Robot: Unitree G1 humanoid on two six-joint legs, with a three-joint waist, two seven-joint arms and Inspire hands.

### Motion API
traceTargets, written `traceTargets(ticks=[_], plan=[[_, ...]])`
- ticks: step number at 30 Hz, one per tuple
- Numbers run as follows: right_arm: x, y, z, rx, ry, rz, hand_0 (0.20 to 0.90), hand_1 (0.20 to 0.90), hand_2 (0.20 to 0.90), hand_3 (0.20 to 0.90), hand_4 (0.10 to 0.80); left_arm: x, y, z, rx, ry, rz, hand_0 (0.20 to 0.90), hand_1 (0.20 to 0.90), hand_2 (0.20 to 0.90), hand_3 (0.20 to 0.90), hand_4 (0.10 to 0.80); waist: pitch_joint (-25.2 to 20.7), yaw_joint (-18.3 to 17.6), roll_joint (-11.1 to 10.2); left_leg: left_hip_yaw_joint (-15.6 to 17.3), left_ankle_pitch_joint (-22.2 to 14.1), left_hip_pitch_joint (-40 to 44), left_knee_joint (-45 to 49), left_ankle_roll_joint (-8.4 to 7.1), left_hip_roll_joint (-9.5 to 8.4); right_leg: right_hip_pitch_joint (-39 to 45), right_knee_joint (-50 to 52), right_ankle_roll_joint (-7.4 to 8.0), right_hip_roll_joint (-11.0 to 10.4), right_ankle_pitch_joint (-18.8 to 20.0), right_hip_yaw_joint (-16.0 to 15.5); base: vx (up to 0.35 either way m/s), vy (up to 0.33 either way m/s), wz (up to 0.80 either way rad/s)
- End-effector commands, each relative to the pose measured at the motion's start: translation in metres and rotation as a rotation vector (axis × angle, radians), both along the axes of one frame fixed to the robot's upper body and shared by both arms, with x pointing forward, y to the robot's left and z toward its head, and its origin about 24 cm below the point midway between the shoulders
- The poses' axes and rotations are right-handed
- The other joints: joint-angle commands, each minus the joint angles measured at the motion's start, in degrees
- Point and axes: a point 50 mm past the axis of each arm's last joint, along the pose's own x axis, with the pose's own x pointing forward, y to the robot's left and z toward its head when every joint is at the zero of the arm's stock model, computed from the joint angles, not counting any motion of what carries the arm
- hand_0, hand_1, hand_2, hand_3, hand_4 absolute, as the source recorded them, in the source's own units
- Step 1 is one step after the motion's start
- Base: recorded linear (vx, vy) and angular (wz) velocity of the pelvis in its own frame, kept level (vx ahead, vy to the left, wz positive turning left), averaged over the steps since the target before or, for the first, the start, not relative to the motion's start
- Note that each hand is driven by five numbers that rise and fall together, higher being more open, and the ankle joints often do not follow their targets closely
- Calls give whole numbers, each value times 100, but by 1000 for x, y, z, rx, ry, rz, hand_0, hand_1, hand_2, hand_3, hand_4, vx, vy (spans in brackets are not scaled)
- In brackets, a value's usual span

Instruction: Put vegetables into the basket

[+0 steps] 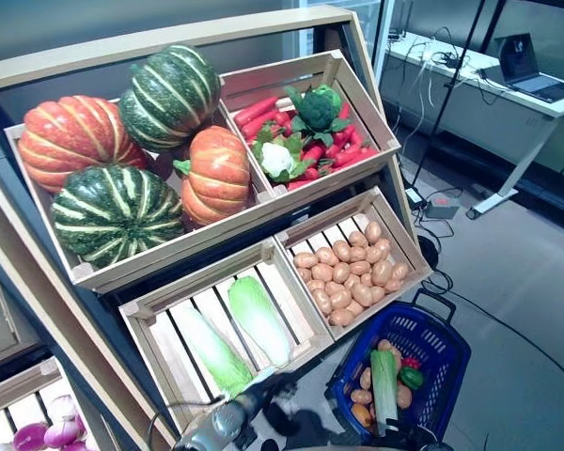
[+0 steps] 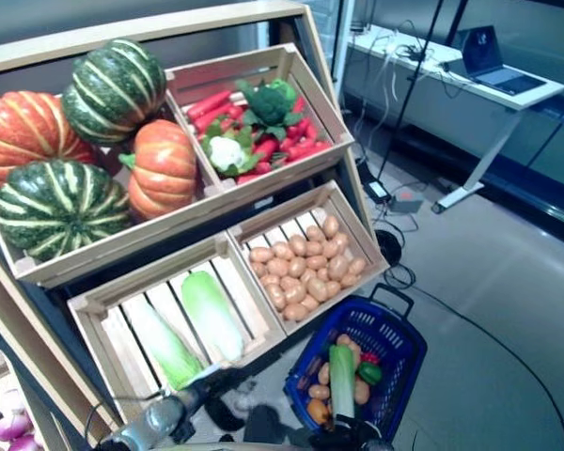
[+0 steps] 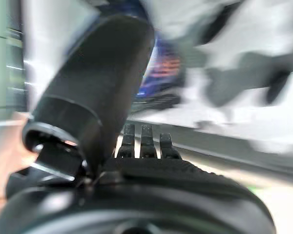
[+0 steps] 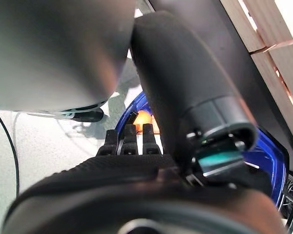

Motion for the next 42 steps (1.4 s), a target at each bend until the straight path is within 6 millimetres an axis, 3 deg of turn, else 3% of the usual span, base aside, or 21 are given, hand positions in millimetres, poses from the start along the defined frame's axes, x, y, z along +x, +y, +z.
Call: traceTargets(ticks=[1, 3, 4, 9, 13, 18, 21, 25, 26, 30, 31, 34, 36, 42], plan=[[22, 3, 5, -21, -41, 72, 900, 900, 900, 900, 800, 69, -24, 73, -194, -255, -45, 900, 900, 900, 900, 800, 25, 39, 176, -123, -665, 294, 17, -84, 133, -438, -233, 143, -62, 728, 145, 0, 0, 0], [21, 2, 5, -25, -42, 64, 900, 900, 900, 900, 800, 76, -28, 94, -227, -314, -67, 900, 900, 900, 900, 800, 29, 46, 197, -130, -672, 291, 17, -73, 133, -432, -236, 142, -68, 721, 136, 0, 0, 0], [18, -1, 4, -26, -41, 54, 900, 900, 900, 900, 800, 83, -27, 117, -264, -375, -74, 900, 900, 900, 900, 800, 27, 66, 199, -154, -672, 287, 17, -69, 135, -405, -271, 142, -77, 729, 106, 35, -10, -1], [6, -6, 2, -20, -26, 17, 900, 900, 900, 900, 800, 92, -11, 155, -307, -514, -33, 900, 900, 900, 900, 800, -10, 147, 159, -218, -695, 313, 17, -72, 138, -282, -354, 125, -97, 726, -23, 47, -27, 3], [-2, -7, 1, -16, -19, -4, 900, 900, 900, 900, 800, 94, 3, 169, -219, -647, -28, 900, 900, 900, 900, 800, -44, 196, 127, -283, -684, 295, 17, -93, 140, -243, -382, 112, -101, 722, -104, 48, -37, 11], [-11, -9, 0, -13, -15, -30, 900, 900, 900, 900, 800, 100, 43, 183, 101, -822, 1, 900, 900, 900, 900, 800, -38, 266, 105, -320, -664, 245, 17, -105, 129, -252, -390, 79, -95, 702, -191, 27, -32, 11], [-15, -11, -1, -13, -14, -51, 900, 900, 900, 900, 800, 101, 61, 183, 237, -840, 18, 900, 900, 900, 900, 800, -18, 280, 108, -346, -645, 227, 17, -106, 121, -260, -374, 67, -87, 679, -204, 29, -29, 1], [-15, -17, 2, -19, -34, -39, 900, 900, 900, 900, 800, 98, 99, 181, 497, -831, 34, 900, 900, 900, 900, 800, 162, 327, 151, -399, -609, 54, 126, -107, 86, -424, -193, 4, -68, 590, -192, 1, -42, 2], [-14, -17, 2, -21, -36, -39, 900, 900, 900, 900, 800, 98, 100, 181, 503, -832, 35, 900, 900, 900, 900, 800, 166, 325, 153, -405, -609, 36, 136, -107, 84, -440, -179, 1, -69, 583, -194, -135, -22, 5], [24, -30, 15, -42, -154, -41, 900, 900, 900, 900, 800, 107, 107, 204, 635, -995, 34, 900, 900, 900, 900, 800, 685, 350, 269, -523, -590, -695, 626, -138, 58, -1139, 408, -182, -36, 396, -140, -311, -23, 18], [41, -36, 23, -55, -204, -50, 900, 900, 900, 900, 800, 112, 107, 216, 684, -1074, 25, 900, 900, 900, 900, 800, 1001, 345, 302, -572, -600, -1072, 1023, -183, 54, -1450, 761, -284, -16, 314, -138, -256, -21, 16], [55, -42, 30, -70, -246, -52, 900, 900, 900, 900, 800, 118, 107, 228, 745, -1137, 1, 900, 900, 900, 900, 800, 1284, 343, 326, -609, -621, -1488, 1478, -242, 82, -1792, 1156, -378, -17, 232, -158, -248, -37, 18], [75, -49, 40, -83, -309, -60, 900, 900, 900, 900, 800, 125, 107, 245, 845, -1200, -56, 900, 900, 900, 900, 800, 1580, 336, 352, -576, -668, -2016, 1968, -283, 89, -2230, 1609, -453, -38, 134, -221, -221, -38, 11], [111, -55, 63, -92, -443, -71, 900, 900, 900, 900, 800, 136, 106, 262, 967, -1271, -109, 900, 900, 900, 900, 800, 2046, 307, 340, -604, -748, -2951, 2784, -314, 154, -2923, 2298, -573, -5, -36, -152, -146, -19, 6]])
